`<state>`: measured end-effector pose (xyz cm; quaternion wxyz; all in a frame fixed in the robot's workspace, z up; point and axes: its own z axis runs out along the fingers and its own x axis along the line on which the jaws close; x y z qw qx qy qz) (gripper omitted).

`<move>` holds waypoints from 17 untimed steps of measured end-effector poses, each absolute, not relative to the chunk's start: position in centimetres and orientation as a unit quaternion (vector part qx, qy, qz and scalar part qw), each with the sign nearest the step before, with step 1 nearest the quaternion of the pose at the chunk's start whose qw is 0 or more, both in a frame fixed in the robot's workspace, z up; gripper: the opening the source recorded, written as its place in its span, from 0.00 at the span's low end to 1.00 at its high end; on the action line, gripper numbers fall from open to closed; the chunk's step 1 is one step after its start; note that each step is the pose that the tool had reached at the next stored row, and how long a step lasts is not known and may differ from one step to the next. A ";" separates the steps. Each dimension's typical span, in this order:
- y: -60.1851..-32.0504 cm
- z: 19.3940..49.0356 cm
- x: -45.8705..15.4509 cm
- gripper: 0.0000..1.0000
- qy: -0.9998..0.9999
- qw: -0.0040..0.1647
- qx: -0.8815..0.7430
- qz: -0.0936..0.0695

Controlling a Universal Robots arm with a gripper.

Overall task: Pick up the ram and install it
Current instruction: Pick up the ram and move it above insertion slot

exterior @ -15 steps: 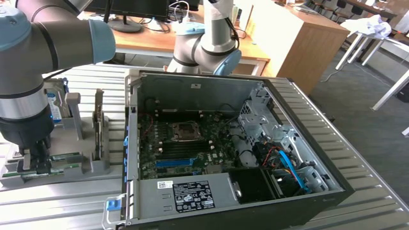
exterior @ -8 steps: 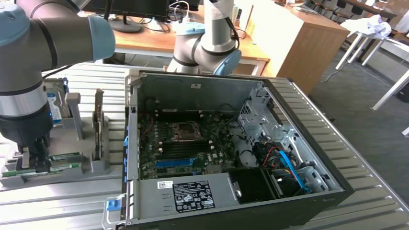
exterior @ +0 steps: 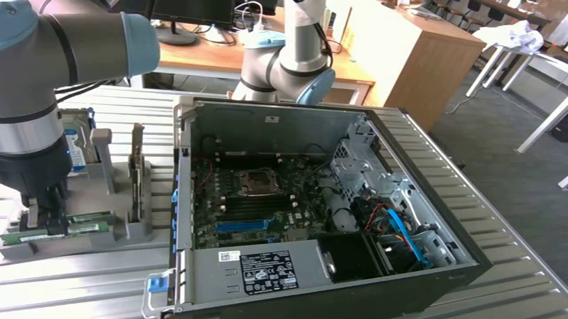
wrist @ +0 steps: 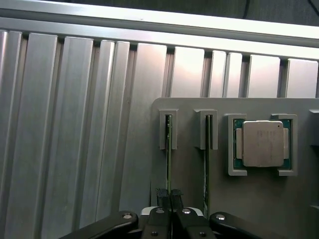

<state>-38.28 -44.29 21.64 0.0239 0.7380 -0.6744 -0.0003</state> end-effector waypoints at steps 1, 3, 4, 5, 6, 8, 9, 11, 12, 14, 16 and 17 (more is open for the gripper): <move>-44.3 21.8 -38.3 0.12 -0.674 0.024 0.738 0.000; -44.3 22.0 -38.3 0.12 -0.674 0.024 0.738 0.000; -44.3 22.2 -38.3 0.12 -0.674 0.024 0.738 0.000; -44.3 22.3 -38.3 0.12 -0.674 0.024 0.738 0.000; -44.3 22.4 -38.3 0.12 -0.674 0.024 0.738 0.000; -44.3 22.6 -38.3 0.12 -0.674 0.024 0.738 0.000; -44.3 22.8 -38.3 0.12 -0.674 0.024 0.738 0.000; -44.3 23.0 -38.3 0.12 -0.674 0.024 0.738 0.000; -44.3 23.1 -38.3 0.12 -0.674 0.024 0.738 0.000; -44.3 23.4 -38.3 0.12 -0.674 0.024 0.738 0.000; -44.3 23.6 -38.3 0.12 -0.674 0.024 0.738 0.000; -44.3 23.7 -38.3 0.12 -0.674 0.024 0.738 0.000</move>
